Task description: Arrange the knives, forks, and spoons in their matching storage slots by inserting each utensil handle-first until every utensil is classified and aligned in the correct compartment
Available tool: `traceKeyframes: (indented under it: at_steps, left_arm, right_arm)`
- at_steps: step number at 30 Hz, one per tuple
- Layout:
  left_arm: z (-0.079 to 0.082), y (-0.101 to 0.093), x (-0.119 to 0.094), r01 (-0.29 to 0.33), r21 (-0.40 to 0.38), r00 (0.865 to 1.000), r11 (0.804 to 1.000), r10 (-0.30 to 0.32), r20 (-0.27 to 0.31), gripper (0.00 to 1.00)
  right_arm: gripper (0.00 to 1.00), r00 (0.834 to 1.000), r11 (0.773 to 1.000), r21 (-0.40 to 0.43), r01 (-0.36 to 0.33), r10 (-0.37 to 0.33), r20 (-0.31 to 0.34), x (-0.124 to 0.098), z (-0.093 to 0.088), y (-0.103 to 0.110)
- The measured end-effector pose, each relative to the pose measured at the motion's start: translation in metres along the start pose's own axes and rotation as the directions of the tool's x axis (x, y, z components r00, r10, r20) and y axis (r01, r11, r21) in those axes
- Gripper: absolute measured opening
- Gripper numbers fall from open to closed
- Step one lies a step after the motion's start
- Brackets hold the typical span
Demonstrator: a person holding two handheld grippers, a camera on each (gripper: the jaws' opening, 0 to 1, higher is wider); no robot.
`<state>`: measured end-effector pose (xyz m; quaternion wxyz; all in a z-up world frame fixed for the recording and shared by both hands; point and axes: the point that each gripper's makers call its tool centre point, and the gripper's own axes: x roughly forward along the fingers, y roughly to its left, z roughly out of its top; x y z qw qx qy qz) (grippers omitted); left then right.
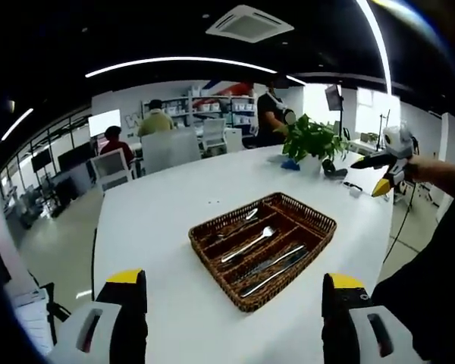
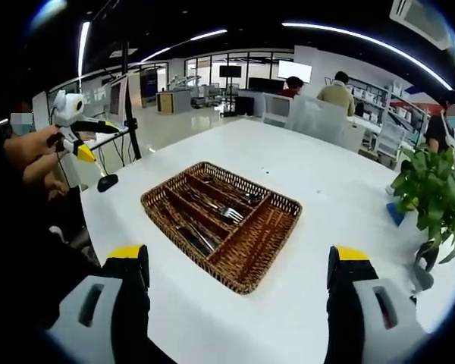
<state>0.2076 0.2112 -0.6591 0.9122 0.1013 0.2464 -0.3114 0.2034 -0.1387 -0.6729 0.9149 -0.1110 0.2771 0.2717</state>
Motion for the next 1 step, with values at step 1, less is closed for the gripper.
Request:
traceKeyframes:
  at_steps: [1]
  left_arm:
    - [0.0001, 0.0000, -0.0007, 0.001, 0.000, 1.000, 1.000, -0.001, -0.001, 1.00]
  right_arm:
    - [0.99, 1.000, 1.000, -0.002, 0.001, -0.001, 0.000, -0.0003, 0.0003, -0.0001]
